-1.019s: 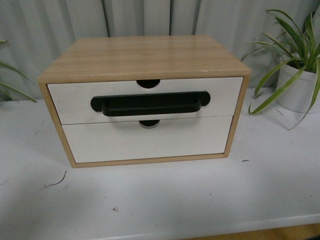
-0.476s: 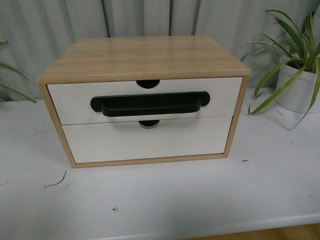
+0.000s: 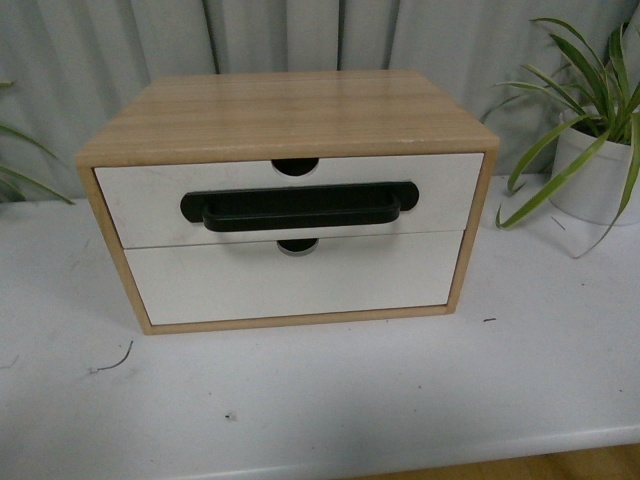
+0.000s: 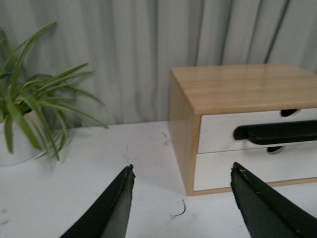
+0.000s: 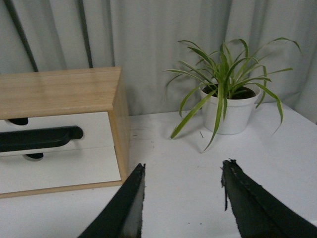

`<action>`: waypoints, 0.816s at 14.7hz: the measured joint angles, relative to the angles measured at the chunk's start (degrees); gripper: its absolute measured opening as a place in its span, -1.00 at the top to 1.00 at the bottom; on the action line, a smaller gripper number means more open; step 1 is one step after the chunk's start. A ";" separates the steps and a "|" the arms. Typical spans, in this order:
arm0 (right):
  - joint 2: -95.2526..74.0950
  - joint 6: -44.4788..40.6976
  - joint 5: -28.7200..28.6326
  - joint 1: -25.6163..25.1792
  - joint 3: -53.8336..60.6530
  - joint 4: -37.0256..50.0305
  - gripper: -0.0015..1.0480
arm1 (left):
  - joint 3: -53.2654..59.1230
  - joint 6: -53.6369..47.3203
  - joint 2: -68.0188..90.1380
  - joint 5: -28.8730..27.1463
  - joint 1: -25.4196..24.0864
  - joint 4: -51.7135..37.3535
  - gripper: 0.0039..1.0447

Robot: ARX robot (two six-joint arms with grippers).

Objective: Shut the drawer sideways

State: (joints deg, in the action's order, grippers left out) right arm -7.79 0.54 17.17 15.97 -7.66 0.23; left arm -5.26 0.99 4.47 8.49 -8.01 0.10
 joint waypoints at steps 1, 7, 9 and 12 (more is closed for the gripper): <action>1.27 -0.15 -3.34 -2.14 1.03 -0.24 0.19 | 0.61 0.00 -0.52 -6.40 5.62 0.52 0.04; 5.01 -0.55 -17.07 -15.93 4.50 -0.61 0.96 | 4.66 -0.33 -3.87 -8.48 8.02 0.61 0.97; 5.64 -0.55 -17.09 -15.98 5.22 -0.48 0.96 | 4.68 -0.37 -3.96 -8.55 7.98 -0.20 0.97; 7.56 -0.57 -17.16 -15.98 6.93 -0.17 0.96 | 4.68 -0.35 -3.96 -8.55 7.98 0.11 0.97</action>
State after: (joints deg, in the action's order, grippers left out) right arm -0.23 -0.03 0.01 -0.01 -0.73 0.05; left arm -0.58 0.64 0.51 -0.05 -0.03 0.21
